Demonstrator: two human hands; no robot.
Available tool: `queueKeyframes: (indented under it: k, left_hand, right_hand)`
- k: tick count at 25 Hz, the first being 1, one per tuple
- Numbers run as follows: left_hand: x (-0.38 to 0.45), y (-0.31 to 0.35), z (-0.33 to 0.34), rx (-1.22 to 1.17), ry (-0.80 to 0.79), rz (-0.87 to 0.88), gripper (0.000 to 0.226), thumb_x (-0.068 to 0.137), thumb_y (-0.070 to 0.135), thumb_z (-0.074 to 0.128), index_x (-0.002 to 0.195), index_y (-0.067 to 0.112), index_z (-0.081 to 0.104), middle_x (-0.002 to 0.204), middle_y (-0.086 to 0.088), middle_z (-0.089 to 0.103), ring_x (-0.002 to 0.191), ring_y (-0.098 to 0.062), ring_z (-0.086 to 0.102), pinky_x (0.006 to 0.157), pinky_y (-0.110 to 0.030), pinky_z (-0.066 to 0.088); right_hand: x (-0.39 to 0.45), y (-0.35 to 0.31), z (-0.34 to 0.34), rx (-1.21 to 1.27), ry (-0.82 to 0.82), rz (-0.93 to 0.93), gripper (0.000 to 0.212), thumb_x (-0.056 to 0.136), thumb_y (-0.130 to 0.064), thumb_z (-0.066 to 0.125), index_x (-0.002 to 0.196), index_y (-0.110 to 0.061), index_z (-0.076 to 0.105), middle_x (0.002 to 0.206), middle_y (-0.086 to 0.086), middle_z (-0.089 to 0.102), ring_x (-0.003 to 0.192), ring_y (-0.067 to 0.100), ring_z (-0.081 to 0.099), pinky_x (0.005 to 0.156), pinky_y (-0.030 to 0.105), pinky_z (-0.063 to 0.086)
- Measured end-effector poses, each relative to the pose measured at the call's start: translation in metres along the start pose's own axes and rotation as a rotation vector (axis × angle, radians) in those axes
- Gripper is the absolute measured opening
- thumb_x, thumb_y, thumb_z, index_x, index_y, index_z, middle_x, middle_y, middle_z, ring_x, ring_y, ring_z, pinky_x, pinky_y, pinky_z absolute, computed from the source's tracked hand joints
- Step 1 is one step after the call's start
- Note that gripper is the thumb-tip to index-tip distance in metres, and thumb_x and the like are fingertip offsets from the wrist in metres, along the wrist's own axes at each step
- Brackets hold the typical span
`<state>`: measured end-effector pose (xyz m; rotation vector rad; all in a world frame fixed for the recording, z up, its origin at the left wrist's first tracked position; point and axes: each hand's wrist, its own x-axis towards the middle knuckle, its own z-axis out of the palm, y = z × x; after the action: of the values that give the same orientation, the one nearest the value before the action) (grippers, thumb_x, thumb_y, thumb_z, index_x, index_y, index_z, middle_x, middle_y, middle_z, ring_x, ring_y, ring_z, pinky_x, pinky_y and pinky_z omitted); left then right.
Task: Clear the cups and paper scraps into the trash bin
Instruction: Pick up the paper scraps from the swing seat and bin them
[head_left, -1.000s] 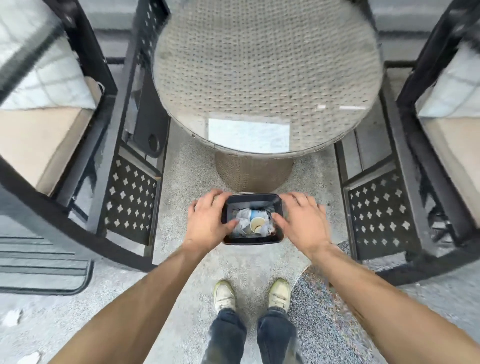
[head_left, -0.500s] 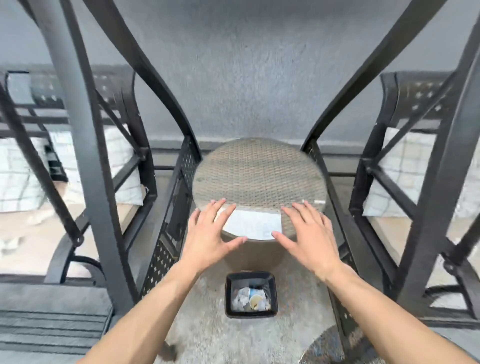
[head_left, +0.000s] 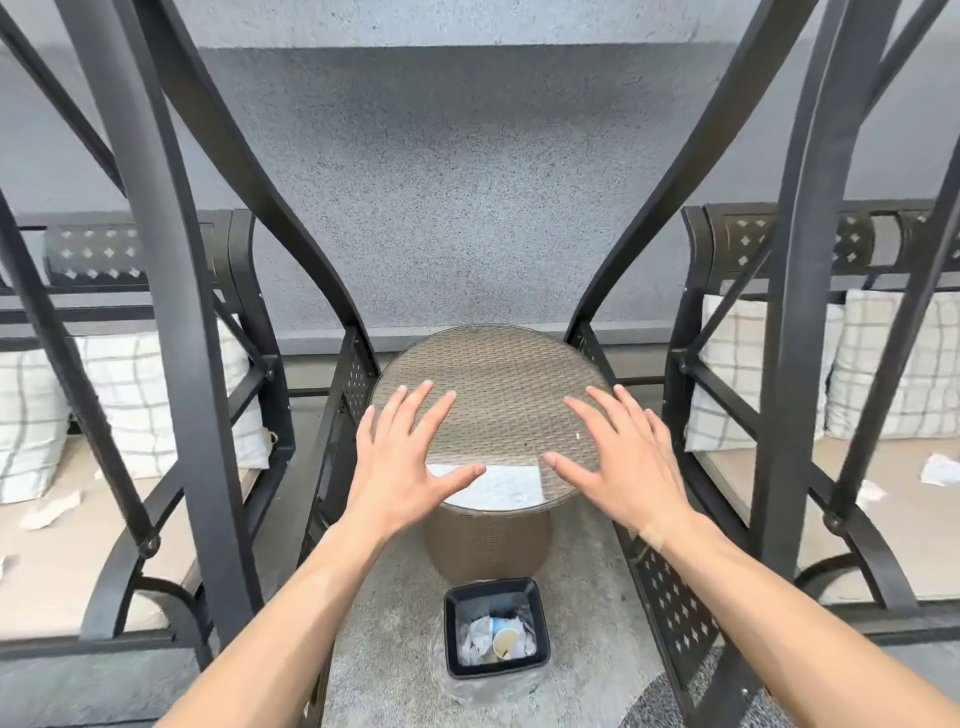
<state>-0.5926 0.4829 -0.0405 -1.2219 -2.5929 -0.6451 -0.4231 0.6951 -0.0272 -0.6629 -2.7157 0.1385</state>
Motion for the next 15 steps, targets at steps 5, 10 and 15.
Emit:
queueKeyframes:
  k: [5, 10, 15]
  left_hand:
    - [0.006, 0.015, 0.011, -0.044, -0.025, 0.069, 0.086, 0.073, 0.084, 0.041, 0.148, 0.043, 0.025, 0.160, 0.007, 0.020, 0.149, -0.016, 0.008, 0.119, -0.049, 0.004]
    - [0.017, 0.054, 0.035, -0.135, -0.059, 0.199, 0.084, 0.076, 0.084, 0.040, 0.148, 0.043, 0.024, 0.159, 0.007, 0.022, 0.148, -0.016, 0.010, 0.119, -0.050, 0.006]
    - [0.026, 0.137, 0.063, -0.232, -0.126, 0.390, 0.083, 0.076, 0.085, 0.037, 0.147, 0.043, 0.026, 0.158, 0.006, 0.025, 0.148, -0.017, 0.014, 0.118, -0.052, 0.008]
  right_hand:
    - [-0.010, 0.013, -0.009, -0.002, 0.022, 0.059, 0.074, 0.081, -0.076, 0.036, 0.143, -0.036, 0.033, 0.155, -0.005, 0.031, 0.147, 0.018, 0.012, 0.116, 0.051, 0.018]
    - [-0.040, 0.043, -0.021, -0.006, 0.063, 0.179, 0.072, 0.082, -0.077, 0.035, 0.141, -0.037, 0.034, 0.153, -0.005, 0.033, 0.145, 0.019, 0.017, 0.113, 0.052, 0.023]
    - [-0.102, 0.097, -0.055, -0.069, 0.097, 0.363, 0.069, 0.081, -0.074, 0.039, 0.140, -0.038, 0.036, 0.153, -0.007, 0.033, 0.145, 0.018, 0.017, 0.114, 0.050, 0.022]
